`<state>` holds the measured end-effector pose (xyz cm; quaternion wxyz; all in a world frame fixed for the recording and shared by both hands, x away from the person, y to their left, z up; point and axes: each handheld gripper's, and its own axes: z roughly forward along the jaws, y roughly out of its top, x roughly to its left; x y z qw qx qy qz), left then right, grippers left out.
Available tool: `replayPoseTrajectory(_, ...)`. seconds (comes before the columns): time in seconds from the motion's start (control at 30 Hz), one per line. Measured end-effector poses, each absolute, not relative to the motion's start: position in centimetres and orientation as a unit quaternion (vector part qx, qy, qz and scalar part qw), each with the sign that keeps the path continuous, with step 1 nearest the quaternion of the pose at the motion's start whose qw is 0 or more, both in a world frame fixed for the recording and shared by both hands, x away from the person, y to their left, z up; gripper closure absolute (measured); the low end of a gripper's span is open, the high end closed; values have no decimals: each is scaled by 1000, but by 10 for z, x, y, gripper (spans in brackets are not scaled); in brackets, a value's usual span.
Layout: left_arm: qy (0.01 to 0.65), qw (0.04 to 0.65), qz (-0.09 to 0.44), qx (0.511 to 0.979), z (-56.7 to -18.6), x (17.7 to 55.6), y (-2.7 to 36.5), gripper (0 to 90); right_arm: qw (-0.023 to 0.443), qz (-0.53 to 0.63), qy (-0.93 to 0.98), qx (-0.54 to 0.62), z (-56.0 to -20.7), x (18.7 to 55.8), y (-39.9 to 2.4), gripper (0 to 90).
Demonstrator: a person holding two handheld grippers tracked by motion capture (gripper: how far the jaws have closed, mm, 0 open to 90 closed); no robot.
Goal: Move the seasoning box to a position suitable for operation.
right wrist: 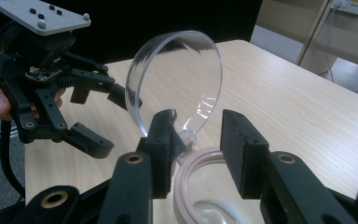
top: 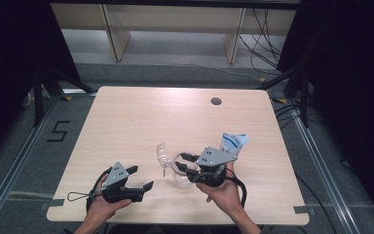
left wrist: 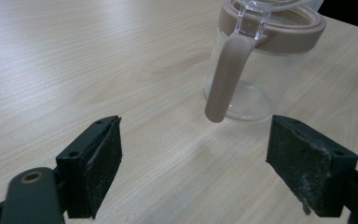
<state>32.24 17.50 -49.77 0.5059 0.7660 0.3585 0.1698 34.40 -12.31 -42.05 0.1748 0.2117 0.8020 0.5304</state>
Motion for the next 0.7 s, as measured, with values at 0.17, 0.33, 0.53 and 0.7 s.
replayPoseTrajectory(0.17,359,503,171,767,-497,321,175,176,164,527,803,224,-419,342,-129,613)
replayPoseTrajectory(0.33,358,503,171,768,-497,322,174,177,170,529,798,234,-418,341,-138,586)
replayPoseTrajectory(0.53,362,501,173,767,-497,321,174,177,191,530,789,245,-418,338,-157,490)
replayPoseTrajectory(0.7,363,506,172,763,-496,323,174,175,199,526,781,271,-420,333,-170,424)
